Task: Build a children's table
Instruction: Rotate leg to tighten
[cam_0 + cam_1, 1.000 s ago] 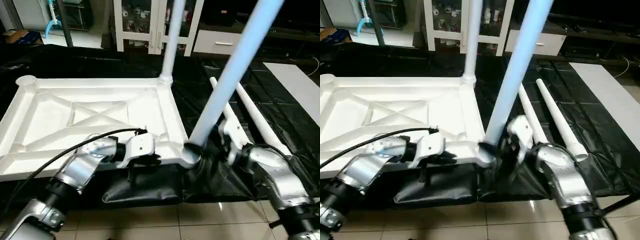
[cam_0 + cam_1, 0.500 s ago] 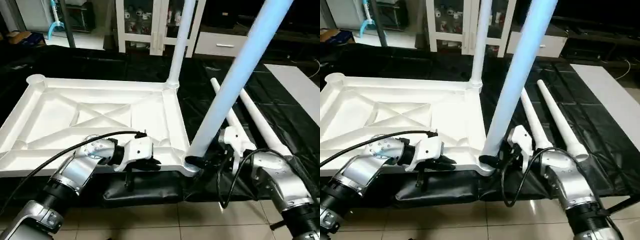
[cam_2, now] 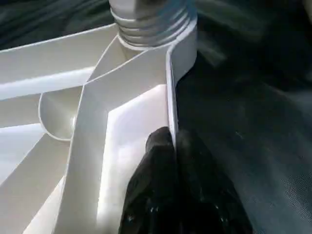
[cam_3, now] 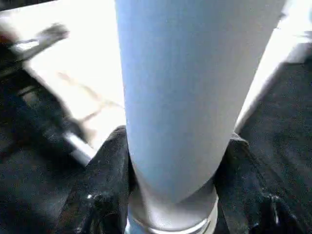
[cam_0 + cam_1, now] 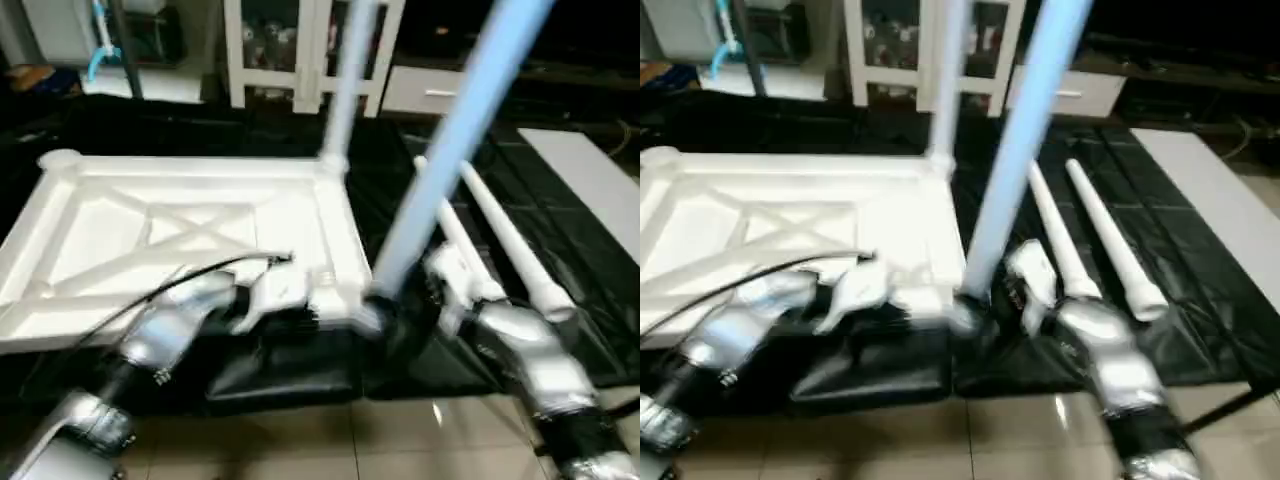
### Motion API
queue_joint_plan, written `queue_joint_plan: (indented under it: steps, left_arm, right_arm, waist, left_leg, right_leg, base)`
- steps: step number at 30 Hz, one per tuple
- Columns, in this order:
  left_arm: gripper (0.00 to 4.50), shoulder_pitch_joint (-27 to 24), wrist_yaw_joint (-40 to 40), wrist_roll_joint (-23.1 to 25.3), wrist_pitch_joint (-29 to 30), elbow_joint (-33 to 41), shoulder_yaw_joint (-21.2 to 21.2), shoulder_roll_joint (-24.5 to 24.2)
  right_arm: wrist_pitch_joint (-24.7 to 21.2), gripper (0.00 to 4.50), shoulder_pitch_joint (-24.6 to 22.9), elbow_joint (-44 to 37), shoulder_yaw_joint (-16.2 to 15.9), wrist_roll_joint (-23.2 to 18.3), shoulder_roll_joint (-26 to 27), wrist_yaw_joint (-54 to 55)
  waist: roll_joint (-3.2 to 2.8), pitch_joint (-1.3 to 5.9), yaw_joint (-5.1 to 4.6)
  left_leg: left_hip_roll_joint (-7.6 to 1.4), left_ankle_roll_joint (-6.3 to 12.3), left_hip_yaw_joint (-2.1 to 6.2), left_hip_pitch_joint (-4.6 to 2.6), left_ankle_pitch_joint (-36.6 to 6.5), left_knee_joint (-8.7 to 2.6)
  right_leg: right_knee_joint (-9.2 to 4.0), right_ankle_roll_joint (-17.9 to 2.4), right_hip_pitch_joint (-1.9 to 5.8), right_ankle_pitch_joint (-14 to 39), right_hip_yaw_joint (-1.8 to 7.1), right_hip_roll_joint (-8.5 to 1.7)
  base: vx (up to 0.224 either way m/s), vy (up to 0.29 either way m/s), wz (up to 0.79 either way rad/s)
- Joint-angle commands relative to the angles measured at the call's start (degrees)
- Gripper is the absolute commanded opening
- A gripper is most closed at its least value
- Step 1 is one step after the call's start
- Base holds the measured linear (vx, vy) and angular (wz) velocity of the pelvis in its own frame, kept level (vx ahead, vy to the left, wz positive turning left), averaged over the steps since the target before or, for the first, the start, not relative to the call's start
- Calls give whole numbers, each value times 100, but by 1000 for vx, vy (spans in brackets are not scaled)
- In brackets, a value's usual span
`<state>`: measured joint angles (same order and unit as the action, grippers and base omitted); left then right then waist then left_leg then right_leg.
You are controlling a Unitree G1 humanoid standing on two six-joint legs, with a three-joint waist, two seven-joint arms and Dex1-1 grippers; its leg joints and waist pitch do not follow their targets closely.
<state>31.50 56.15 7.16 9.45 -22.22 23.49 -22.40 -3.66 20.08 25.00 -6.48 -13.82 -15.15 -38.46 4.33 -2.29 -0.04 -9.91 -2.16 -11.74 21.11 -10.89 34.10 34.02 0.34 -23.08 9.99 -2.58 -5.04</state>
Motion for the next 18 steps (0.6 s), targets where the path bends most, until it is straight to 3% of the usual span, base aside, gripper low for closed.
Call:
queue_joint_plan:
  steps: [1, 4, 5, 7, 8, 9, 12, 14, 16, 18]
  left_arm:
    - [0, 98, -935, 66, 841, -314, -123, 516]
    - [0, 330, -1774, -12, 1245, -613, -431, 1013]
    - [0, 434, -2044, -20, 1197, -782, -493, 1187]
    - [0, 557, -2293, 29, 1090, -1020, -504, 1381]
    - [0, 581, -2334, 69, 1033, -1087, -490, 1411]
    - [0, 591, -2343, 119, 1032, -1114, -500, 1430]
    - [0, 579, -2364, 262, 1044, -1109, -490, 1372]
    - [0, 525, -2277, 281, 1061, -1055, -440, 1258]
    - [0, 424, -2046, 306, 851, -968, -313, 1047]
    - [0, 313, -1797, 307, 636, -929, -210, 825]
  right_arm:
    - [-170, 195, 153, 543, 649, 734, 133, 2303]
    - [-155, 194, 260, 745, 772, 985, 513, 3526]
    - [-114, 194, 343, 903, 775, 985, 749, 3874]
    - [-29, 194, 473, 1182, 773, 906, 1110, 4192]
    - [14, 194, 524, 1265, 678, 945, 1171, 4134]
    - [103, 194, 576, 1350, 659, 923, 1223, 4059]
    - [298, 194, 648, 1414, 620, 835, 1256, 3741]
    - [431, 194, 599, 1216, 702, 301, 1404, 2903]
    - [733, 263, 443, 859, 343, 398, 1216, 2226]
    - [850, 265, 326, 640, 212, 477, 1016, 2013]
  waist:
    - [-40, 218, -68]
    - [-30, 253, -93]
    - [-22, 261, -133]
    - [5, 267, -141]
    - [-5, 262, -143]
    - [33, 264, -140]
    - [18, 254, -129]
    - [-14, 253, -130]
    - [-21, 275, -106]
    - [-64, 266, -72]
  left_leg:
    - [-346, -497, 246, -114, -2506, -510]
    - [-324, -478, 284, -124, -2604, -491]
    - [-301, -420, 260, -128, -2654, -474]
    - [-283, -308, 267, -113, -2673, -468]
    - [-285, -282, 268, -98, -2650, -474]
    - [-290, -219, 263, -85, -2581, -471]
    - [-300, -135, 251, -72, -2510, -478]
    - [-306, -89, 249, -79, -2580, -479]
    - [-329, -81, 250, -59, -2438, -495]
    - [-328, -8, 230, -42, -2272, -499]
  right_leg:
    - [-513, -759, 26, 3003, 214, -333]
    - [-548, -661, 31, 3017, 182, -346]
    - [-572, -650, -8, 2920, 181, -330]
    - [-595, -577, 12, 2933, 167, -334]
    - [-596, -561, 18, 2913, 170, -340]
    - [-595, -534, 31, 2882, 168, -346]
    - [-592, -540, 33, 2784, 176, -347]
    - [-590, -579, 30, 2715, 184, -345]
    - [-567, -667, 73, 2419, 182, -343]
    - [-549, -764, 78, 2146, 201, -335]
  base:
    - [0, 0, 0]
    - [0, 0, 0]
    - [0, 0, 0]
    - [0, 0, 0]
    - [0, 0, 0]
    - [0, 0, 0]
    - [0, 0, 0]
    - [0, 0, 0]
    - [0, 0, 0]
    - [0, 0, 0]
